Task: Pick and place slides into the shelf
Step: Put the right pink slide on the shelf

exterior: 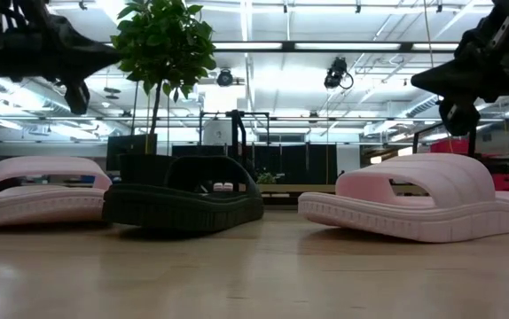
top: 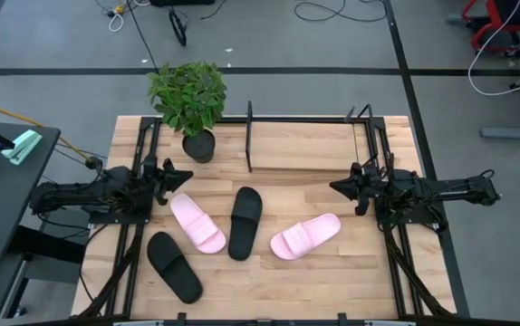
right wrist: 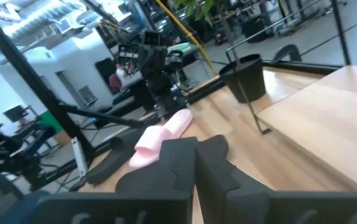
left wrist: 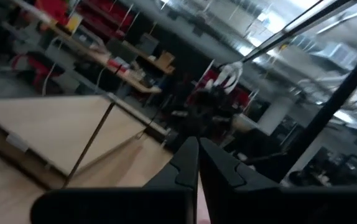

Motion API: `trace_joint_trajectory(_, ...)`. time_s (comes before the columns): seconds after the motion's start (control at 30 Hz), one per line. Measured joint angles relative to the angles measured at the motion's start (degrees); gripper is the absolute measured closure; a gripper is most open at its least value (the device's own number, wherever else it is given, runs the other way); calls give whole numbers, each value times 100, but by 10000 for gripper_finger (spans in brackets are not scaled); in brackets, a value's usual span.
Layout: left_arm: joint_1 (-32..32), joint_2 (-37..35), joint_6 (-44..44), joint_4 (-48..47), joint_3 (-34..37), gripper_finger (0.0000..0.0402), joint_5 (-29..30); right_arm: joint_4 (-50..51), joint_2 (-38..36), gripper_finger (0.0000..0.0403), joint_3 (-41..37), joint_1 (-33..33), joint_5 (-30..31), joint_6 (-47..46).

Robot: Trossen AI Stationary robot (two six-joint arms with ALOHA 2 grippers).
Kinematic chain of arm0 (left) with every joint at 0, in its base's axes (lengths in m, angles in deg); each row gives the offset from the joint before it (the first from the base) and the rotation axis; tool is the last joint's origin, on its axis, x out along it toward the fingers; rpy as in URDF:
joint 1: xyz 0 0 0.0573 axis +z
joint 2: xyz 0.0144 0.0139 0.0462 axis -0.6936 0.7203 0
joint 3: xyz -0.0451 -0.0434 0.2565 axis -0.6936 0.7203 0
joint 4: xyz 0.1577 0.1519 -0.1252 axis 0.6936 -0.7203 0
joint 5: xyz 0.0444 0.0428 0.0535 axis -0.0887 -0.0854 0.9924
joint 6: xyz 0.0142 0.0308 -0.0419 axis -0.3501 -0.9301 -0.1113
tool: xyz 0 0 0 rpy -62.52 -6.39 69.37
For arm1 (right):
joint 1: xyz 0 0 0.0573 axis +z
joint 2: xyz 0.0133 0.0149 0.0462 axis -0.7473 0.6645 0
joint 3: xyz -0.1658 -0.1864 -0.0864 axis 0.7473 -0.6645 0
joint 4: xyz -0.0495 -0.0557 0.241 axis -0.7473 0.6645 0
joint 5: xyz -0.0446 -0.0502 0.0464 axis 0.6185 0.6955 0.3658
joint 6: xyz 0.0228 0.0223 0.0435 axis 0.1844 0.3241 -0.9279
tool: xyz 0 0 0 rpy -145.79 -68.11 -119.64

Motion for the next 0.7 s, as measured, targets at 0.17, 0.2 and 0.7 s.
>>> trace_joint_trajectory(0.17,0,389,-55,-3,0,394,300,-16,-1,385,104,-1,292,38)
trace_joint_trajectory(0.2,0,435,-45,4,0,394,308,-11,-2,385,116,-1,320,39)
trace_joint_trajectory(0.7,0,602,849,219,0,389,320,8,66,385,356,1,270,-202)
